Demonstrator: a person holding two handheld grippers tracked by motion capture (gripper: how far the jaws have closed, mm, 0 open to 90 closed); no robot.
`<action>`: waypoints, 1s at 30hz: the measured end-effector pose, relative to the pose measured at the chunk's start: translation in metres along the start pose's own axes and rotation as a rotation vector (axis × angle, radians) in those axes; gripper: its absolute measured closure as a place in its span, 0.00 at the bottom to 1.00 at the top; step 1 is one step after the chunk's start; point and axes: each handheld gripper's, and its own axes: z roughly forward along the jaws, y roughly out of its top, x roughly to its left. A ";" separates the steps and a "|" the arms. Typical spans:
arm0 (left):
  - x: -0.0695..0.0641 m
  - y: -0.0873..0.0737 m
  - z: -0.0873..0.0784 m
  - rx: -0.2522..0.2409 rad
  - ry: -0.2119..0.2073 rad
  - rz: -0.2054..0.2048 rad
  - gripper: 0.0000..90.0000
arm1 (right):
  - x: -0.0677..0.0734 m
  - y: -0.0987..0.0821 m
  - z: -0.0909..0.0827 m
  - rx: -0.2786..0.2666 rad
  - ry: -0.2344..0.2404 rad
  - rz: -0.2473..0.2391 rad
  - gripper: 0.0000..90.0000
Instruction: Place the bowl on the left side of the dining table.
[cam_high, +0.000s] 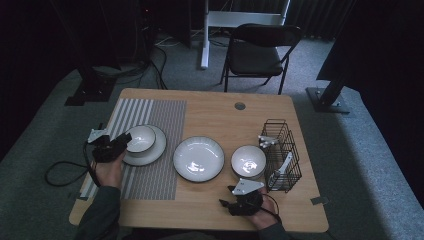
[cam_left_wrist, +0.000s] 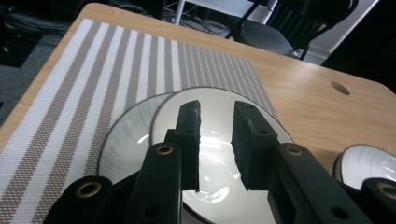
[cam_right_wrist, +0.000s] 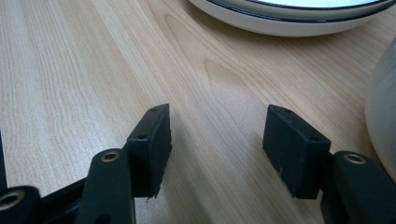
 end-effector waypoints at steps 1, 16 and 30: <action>-0.002 -0.001 -0.001 0.002 -0.004 0.004 0.81 | 0.000 0.000 0.000 0.000 0.000 0.000 0.46; -0.023 -0.018 -0.007 0.018 -0.068 0.056 0.79 | -0.001 0.000 0.000 -0.002 -0.007 0.006 0.49; -0.031 -0.036 -0.007 0.038 -0.075 0.085 0.79 | 0.002 0.003 -0.003 -0.006 -0.033 -0.005 0.59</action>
